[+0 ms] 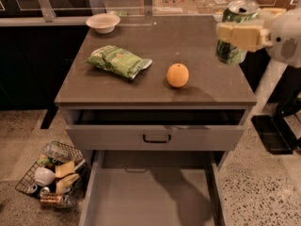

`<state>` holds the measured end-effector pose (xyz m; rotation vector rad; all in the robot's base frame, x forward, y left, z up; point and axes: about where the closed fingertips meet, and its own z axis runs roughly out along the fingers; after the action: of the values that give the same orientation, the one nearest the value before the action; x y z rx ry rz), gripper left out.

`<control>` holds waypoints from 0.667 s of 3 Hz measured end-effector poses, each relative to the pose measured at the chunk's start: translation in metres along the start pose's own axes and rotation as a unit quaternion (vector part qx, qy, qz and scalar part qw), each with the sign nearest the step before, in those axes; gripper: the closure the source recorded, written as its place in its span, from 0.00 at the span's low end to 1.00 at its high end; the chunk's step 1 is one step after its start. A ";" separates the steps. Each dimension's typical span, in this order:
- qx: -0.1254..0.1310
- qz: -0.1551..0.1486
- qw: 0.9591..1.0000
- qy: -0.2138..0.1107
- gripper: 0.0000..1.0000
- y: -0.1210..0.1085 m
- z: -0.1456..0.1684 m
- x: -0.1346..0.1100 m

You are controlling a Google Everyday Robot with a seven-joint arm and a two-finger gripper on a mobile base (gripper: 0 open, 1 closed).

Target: Pick green can from middle drawer and place on counter

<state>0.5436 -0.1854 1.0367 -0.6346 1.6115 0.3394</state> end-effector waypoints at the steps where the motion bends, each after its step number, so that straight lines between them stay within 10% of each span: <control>1: 0.005 0.009 1.000 0.018 1.00 -0.066 0.025 0.001; 2: -0.020 0.016 0.999 0.027 1.00 -0.101 0.079 0.000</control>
Offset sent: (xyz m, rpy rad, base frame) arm 0.2125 -0.0176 0.0275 0.0090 0.0569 0.1101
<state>0.6662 -0.2223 1.0392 -0.6537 1.6709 0.3822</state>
